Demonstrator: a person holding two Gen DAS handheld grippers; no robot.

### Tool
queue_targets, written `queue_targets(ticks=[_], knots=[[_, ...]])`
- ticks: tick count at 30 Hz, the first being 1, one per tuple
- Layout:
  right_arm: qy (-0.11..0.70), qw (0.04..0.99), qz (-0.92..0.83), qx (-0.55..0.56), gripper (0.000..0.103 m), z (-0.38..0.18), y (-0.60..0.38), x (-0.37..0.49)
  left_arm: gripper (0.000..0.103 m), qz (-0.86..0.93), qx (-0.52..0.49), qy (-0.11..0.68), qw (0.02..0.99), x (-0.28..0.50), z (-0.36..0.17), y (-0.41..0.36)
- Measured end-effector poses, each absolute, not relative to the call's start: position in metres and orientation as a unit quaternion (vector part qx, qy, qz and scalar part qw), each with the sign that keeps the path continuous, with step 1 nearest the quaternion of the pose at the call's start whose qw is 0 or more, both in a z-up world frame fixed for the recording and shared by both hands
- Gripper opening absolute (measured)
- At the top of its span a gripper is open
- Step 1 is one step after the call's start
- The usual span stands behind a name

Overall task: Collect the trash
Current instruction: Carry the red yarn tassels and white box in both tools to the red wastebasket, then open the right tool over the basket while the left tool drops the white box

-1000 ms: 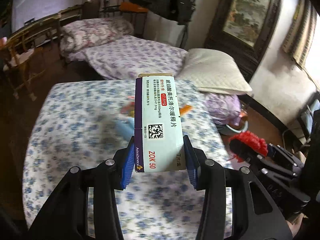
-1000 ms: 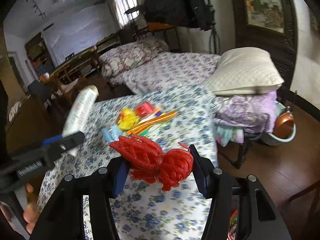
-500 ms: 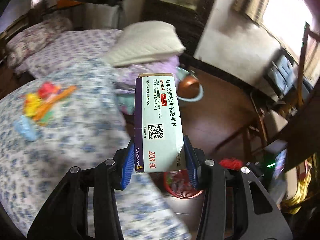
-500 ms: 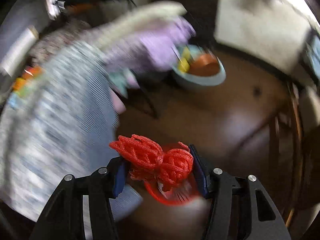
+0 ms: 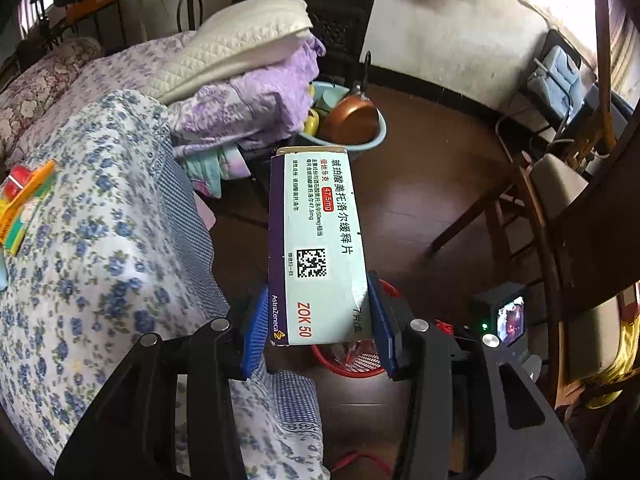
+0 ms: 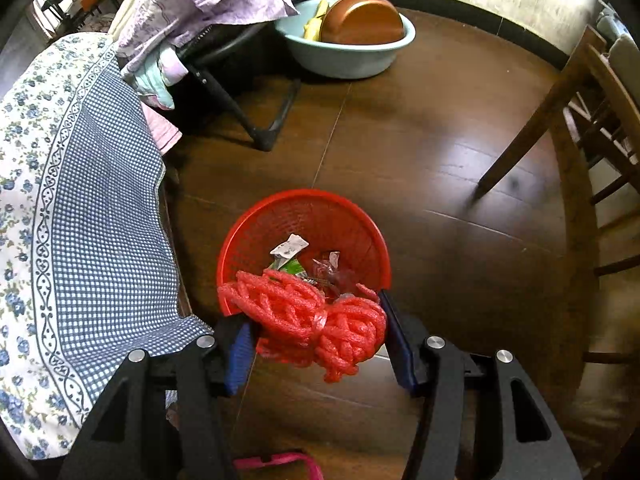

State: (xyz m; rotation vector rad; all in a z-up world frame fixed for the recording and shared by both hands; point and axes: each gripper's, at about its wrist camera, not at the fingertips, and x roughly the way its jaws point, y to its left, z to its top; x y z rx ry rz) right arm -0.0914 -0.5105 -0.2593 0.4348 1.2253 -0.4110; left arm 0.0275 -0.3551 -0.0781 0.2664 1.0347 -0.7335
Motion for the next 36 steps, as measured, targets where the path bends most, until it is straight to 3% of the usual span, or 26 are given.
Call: queue_targets(ticks=[25, 27, 28, 30, 36], knots=[[0.592, 0.760, -0.176, 0.203, 0.057, -0.310, -0.504, -0.051, 0.046, -0.333, 0.144, 0.518, 0.775, 0.029, -0.121, -0.384], [0.591, 0.761, -0.178, 0.201, 0.062, -0.311, -0.505, -0.051, 0.046, -0.332, 0.145, 0.518, 0.775, 0.030, -0.122, -0.384], [0.591, 0.761, -0.185, 0.195, 0.072, -0.311, -0.506, -0.051, 0.046, -0.331, 0.145, 0.519, 0.775, 0.030, -0.123, -0.384], [0.589, 0.762, -0.194, 0.187, 0.082, -0.311, -0.507, -0.052, 0.046, -0.330, 0.147, 0.520, 0.774, 0.030, -0.125, -0.385], [0.580, 0.770, -0.196, 0.181, 0.082, -0.297, -0.514, -0.062, 0.046, -0.324, 0.173, 0.554, 0.747, 0.030, -0.145, -0.396]])
